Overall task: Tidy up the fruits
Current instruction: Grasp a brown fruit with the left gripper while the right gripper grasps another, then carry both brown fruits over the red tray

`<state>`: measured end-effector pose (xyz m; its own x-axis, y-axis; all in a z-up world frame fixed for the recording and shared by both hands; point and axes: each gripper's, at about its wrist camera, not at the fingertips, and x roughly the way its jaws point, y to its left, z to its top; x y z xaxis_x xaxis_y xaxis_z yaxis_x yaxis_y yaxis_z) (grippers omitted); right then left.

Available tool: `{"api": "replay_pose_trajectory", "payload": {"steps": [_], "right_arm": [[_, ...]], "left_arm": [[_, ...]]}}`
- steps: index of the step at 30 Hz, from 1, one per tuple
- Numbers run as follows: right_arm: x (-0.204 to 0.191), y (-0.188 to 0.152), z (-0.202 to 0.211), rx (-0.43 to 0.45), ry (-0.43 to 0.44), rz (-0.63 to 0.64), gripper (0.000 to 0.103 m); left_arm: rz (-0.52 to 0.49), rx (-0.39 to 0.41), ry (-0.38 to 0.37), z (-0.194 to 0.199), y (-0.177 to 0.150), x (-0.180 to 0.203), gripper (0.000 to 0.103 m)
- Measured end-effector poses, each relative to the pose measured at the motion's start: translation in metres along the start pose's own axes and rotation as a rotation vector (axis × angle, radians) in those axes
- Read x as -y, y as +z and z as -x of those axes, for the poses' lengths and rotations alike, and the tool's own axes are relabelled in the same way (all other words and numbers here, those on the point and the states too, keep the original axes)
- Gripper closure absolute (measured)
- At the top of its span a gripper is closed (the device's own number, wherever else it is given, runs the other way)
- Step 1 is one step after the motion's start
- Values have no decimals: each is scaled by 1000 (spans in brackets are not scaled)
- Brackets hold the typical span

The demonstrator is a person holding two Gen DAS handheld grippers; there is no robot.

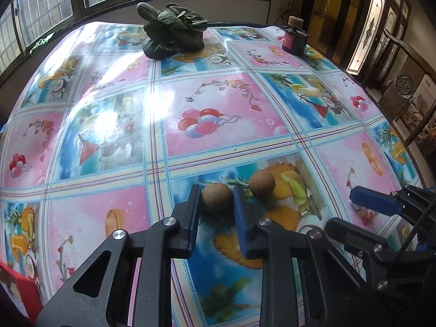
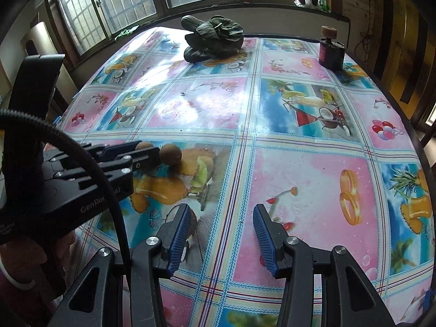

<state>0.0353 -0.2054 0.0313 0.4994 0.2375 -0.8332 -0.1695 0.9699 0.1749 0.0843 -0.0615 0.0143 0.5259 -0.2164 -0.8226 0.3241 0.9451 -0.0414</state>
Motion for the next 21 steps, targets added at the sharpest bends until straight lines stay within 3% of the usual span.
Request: {"api": "replay_pose_trajectory", "payload": {"steps": [15, 16, 17, 21], "right_arm": [[-54, 43, -34, 23, -9, 168, 57], [-57, 44, -38, 16, -10, 177, 65], [-60, 44, -43, 7, -13, 189, 79], [-63, 42, -44, 2, -43, 202, 82]], "left_arm": [[140, 25, 89, 41, -32, -42, 80], [147, 20, 94, 42, -34, -44, 80], [155, 16, 96, 43, -37, -47, 80], [178, 13, 103, 49, -45, -55, 80]]}}
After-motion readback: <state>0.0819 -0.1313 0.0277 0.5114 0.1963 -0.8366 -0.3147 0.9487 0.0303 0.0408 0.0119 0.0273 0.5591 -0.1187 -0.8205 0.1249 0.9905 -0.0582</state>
